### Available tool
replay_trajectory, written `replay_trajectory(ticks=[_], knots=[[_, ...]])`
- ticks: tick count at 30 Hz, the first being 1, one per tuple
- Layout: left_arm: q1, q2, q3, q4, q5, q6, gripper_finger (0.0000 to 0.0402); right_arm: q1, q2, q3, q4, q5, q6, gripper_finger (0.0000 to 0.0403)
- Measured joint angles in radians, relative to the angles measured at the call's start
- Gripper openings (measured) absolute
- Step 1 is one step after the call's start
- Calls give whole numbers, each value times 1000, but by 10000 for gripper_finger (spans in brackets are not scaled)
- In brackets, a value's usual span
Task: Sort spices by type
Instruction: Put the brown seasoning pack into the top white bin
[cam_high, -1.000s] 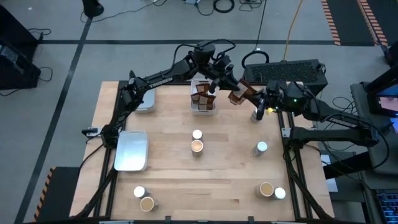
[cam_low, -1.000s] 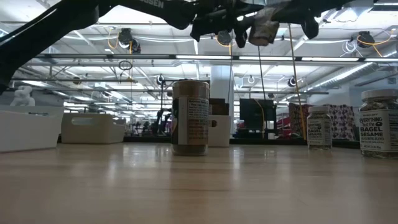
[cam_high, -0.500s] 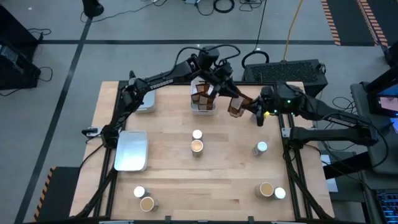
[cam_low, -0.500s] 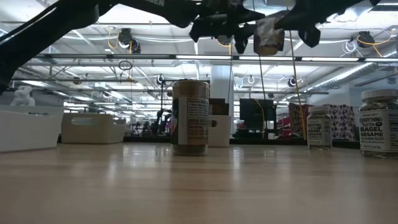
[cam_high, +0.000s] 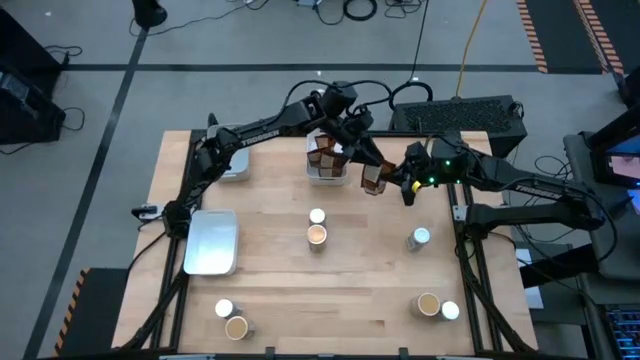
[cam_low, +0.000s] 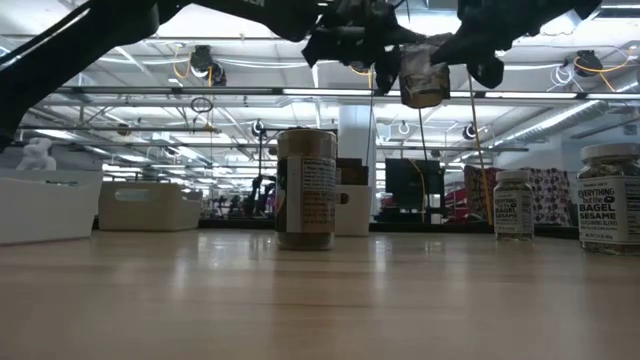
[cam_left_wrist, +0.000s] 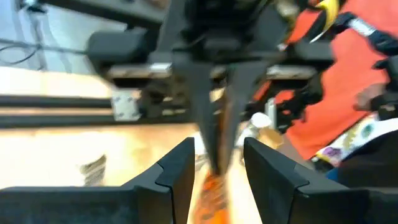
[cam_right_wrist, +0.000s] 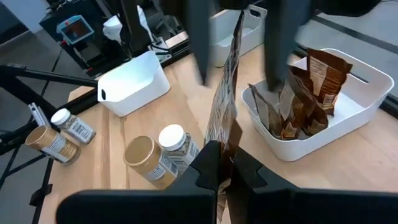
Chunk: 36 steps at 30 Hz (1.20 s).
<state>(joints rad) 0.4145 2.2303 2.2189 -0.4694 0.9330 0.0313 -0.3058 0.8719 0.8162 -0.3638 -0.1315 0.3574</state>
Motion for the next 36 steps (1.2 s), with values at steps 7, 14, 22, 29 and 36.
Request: replay_trajectory(ticks=[7,14,22,29,36], knots=[[0,0,-1,-32,-18,32,144,0,0,0,8,-2,-2,0],[0,0,-1,-33,-18,35,113,0,0,0,7,-1,-3,0],[0,0,-1,-34,4,36,9,0,0,0,6,5,-4,3],[0,0,-1,-34,4,37,4,0,0,0,8,18,-36,48],[30,-2,-1,-41,4,35,2,-1,-24,0,-36,125,-30,117]])
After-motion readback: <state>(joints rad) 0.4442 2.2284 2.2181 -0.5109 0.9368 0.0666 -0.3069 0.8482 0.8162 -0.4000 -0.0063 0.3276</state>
